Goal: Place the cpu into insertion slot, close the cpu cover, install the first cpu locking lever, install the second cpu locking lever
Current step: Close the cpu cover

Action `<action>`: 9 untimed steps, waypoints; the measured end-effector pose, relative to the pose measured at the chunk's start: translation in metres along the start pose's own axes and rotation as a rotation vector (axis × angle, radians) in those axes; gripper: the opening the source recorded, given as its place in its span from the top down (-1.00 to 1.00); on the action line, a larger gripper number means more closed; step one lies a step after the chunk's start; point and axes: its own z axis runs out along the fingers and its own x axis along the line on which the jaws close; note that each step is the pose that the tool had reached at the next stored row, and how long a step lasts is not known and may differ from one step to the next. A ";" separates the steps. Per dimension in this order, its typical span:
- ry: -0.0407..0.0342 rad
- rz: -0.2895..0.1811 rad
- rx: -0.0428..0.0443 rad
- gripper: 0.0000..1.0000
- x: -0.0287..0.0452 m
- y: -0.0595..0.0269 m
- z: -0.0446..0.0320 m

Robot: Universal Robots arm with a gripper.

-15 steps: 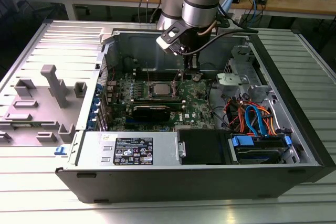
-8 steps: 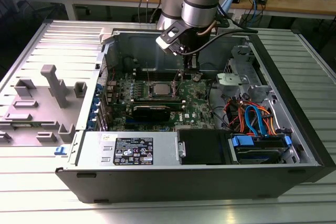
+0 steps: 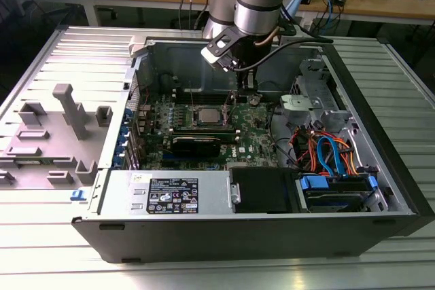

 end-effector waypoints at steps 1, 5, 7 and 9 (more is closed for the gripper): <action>0.0000 0.000 0.0000 0.79 0.0000 -0.0002 0.0000; -0.0001 0.000 0.0000 0.79 0.0000 -0.0025 0.0000; 0.0000 0.000 0.0000 0.79 0.0000 -0.0039 0.0000; 0.0000 0.000 0.0000 0.79 0.0001 -0.0052 0.0000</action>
